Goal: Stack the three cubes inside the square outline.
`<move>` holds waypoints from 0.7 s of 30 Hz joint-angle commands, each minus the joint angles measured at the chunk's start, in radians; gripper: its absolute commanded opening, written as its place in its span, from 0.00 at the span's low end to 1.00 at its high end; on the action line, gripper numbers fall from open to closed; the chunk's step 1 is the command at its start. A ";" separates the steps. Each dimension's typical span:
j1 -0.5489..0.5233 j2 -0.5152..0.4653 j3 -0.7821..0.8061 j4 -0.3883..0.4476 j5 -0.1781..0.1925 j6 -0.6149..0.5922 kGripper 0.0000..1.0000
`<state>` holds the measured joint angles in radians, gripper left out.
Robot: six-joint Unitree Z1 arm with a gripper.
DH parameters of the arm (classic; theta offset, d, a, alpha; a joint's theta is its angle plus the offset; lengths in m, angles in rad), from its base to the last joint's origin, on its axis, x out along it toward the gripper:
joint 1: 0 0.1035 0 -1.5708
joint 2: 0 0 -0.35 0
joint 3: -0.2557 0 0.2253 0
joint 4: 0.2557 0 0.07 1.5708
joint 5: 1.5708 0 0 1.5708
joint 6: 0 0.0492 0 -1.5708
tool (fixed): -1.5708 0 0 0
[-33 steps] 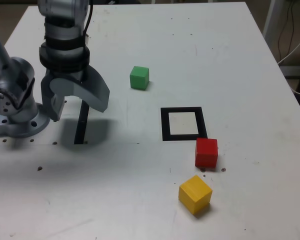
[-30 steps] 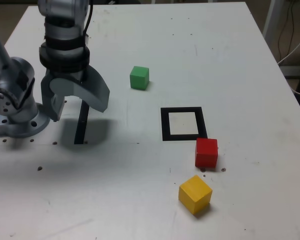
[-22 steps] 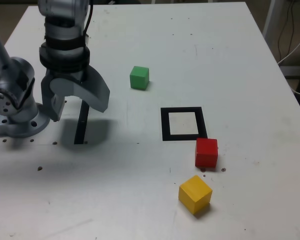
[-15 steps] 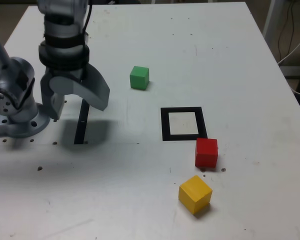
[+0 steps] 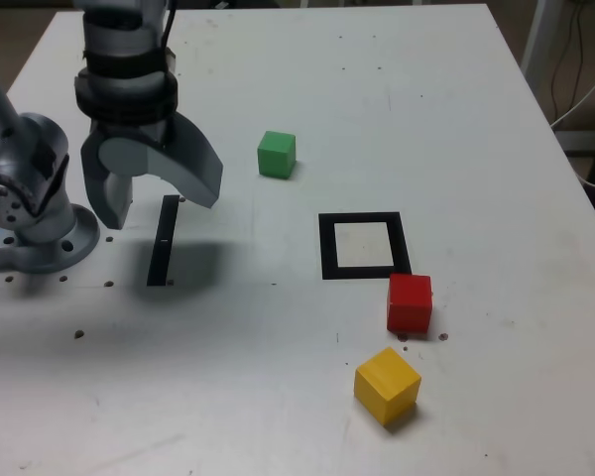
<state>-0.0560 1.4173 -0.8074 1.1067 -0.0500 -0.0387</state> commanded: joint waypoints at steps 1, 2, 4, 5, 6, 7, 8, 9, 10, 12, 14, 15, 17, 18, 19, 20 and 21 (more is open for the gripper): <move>-0.007 0.019 -0.023 0.011 0.003 -0.002 0.99; -0.012 0.026 -0.035 0.017 0.004 -0.004 0.99; -0.028 0.037 -0.062 0.031 0.009 -0.014 0.99; -0.038 0.043 -0.077 0.039 0.011 -0.021 0.99; -0.049 0.049 -0.093 0.048 0.013 -0.029 0.99; -0.060 0.056 -0.109 0.057 0.015 -0.036 0.99; -0.071 0.063 -0.126 0.065 0.016 -0.044 0.99; -0.082 0.072 -0.142 0.073 0.017 -0.050 0.99; -0.092 0.082 -0.159 0.081 0.017 -0.056 0.99; -0.113 0.109 -0.199 0.097 0.015 -0.065 0.99; -0.132 0.133 -0.235 0.109 0.012 -0.073 0.99; -0.142 0.146 -0.254 0.115 0.011 -0.079 0.99; -0.162 0.172 -0.295 0.131 0.010 -0.090 0.99; -0.173 0.187 -0.317 0.139 0.009 -0.096 0.99; -0.184 0.202 -0.341 0.148 0.008 -0.102 0.99; -0.195 0.218 -0.366 0.156 0.008 -0.108 0.99; -0.206 0.234 -0.390 0.165 0.008 -0.115 0.99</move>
<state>-0.2465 1.6281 -1.1661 1.2557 -0.0410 -0.1425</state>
